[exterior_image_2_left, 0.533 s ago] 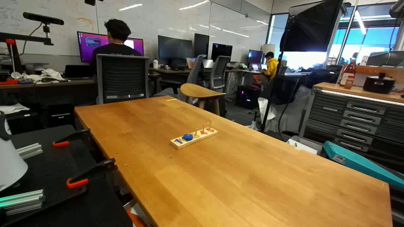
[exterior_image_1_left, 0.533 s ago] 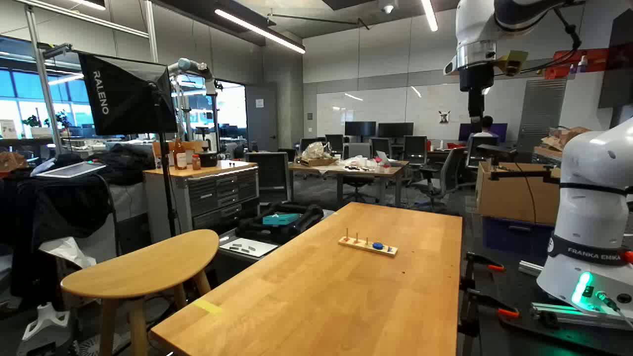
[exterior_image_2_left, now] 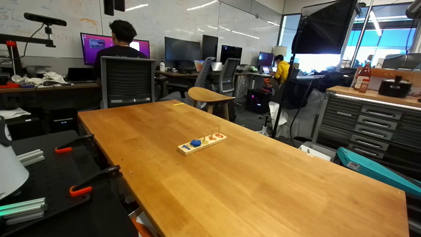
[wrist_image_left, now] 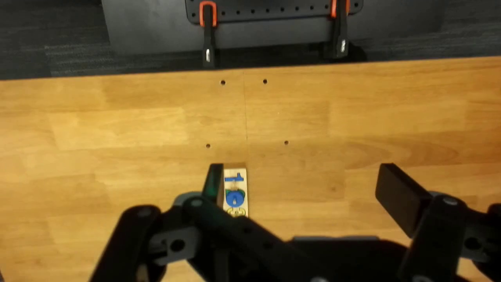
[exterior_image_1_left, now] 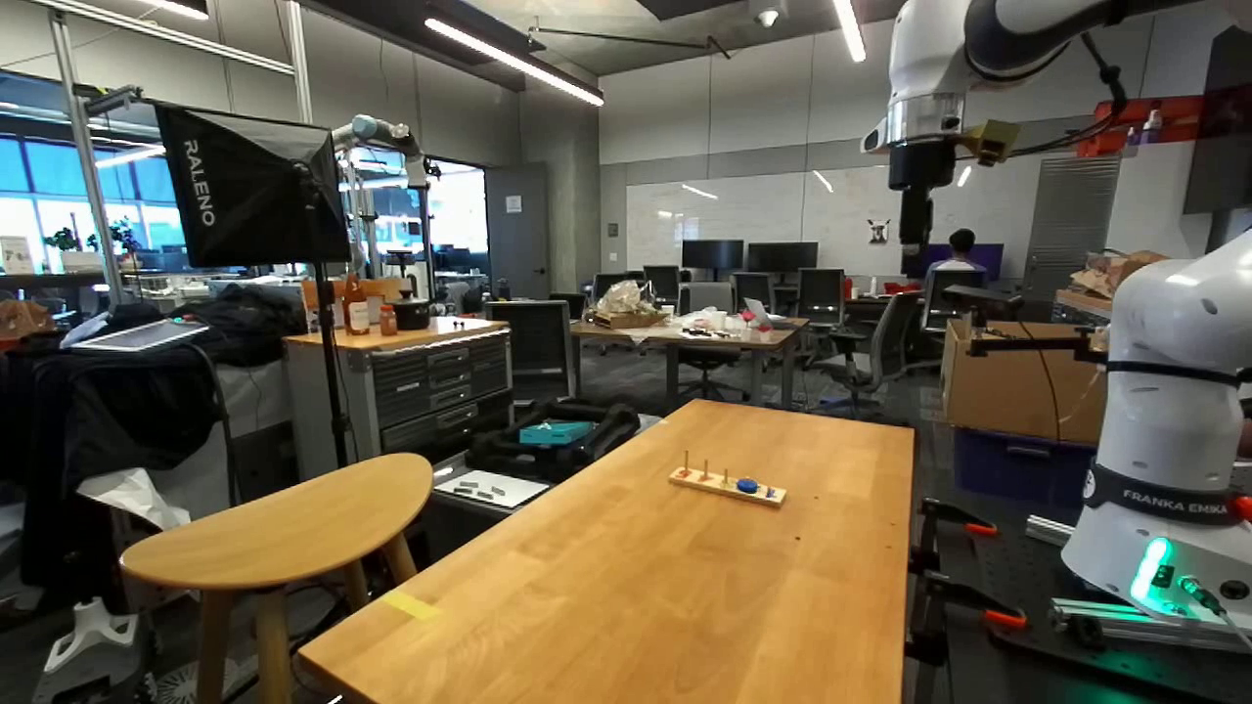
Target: Remove the blue ring from the wooden platform
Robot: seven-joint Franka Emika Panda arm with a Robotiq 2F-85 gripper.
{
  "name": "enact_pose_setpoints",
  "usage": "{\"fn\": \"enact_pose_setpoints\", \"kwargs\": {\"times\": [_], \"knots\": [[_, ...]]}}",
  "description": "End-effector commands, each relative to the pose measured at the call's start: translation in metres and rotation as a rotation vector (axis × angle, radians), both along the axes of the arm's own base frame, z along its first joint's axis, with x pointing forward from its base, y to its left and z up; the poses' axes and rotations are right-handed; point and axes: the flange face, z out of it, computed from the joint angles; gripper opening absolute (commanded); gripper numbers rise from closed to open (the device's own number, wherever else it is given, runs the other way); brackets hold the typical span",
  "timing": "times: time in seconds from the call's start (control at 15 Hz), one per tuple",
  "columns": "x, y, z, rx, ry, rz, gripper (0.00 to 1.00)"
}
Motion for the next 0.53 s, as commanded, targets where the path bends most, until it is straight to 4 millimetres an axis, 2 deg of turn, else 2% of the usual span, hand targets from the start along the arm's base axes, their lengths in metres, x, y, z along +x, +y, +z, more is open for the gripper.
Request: {"fn": "enact_pose_setpoints", "kwargs": {"times": [0.0, 0.27, 0.47], "knots": [[0.069, 0.013, -0.039, -0.052, -0.077, -0.013, 1.0], [0.135, 0.024, -0.091, -0.077, -0.132, -0.017, 1.0], [0.182, 0.022, -0.129, -0.107, -0.122, -0.027, 1.0]]}}
